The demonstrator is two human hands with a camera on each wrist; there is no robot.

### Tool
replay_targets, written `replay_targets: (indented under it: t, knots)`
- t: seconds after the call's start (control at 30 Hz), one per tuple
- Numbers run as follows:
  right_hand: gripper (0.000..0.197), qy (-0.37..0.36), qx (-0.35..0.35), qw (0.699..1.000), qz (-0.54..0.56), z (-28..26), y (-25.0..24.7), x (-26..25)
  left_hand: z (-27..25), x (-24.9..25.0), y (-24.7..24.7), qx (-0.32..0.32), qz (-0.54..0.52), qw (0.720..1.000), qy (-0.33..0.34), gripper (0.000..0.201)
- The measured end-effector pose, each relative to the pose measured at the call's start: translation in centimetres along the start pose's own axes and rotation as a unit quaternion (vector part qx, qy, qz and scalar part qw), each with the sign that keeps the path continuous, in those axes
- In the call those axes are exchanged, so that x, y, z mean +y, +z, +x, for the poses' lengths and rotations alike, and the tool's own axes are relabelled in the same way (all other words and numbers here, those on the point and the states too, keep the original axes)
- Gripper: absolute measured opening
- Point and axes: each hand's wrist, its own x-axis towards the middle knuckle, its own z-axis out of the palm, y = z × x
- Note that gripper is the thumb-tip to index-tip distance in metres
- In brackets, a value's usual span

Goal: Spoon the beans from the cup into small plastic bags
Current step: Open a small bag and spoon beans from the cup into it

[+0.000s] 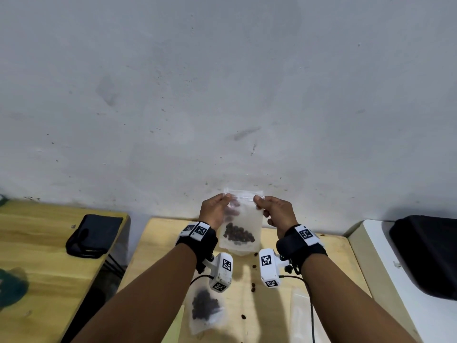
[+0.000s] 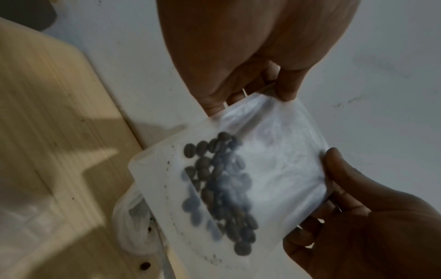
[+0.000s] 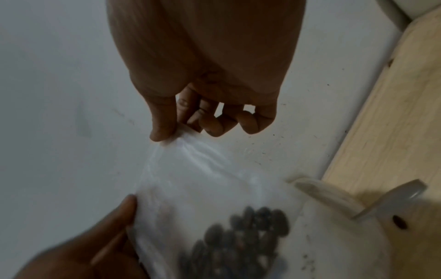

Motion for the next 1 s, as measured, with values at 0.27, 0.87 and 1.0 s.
replay_targets:
  t: [0.27,0.87,1.0]
  knots:
    - [0.019,-0.020,-0.122,0.979,-0.162,-1.5,1.0,6.0,1.4,-5.4,-3.6,0.119,0.091,0.988,-0.037,0.026]
    - [0.040,0.110,-0.250,0.869,-0.413,-4.8,7.5,18.7,-5.9,-17.0,-15.8,0.073,0.153,0.957,-0.234,0.020]
    - [0.047,0.100,-0.225,0.869,-0.430,-5.7,8.0,20.0,-6.0,-17.5,-16.1,0.057,0.226,0.948,-0.218,0.017]
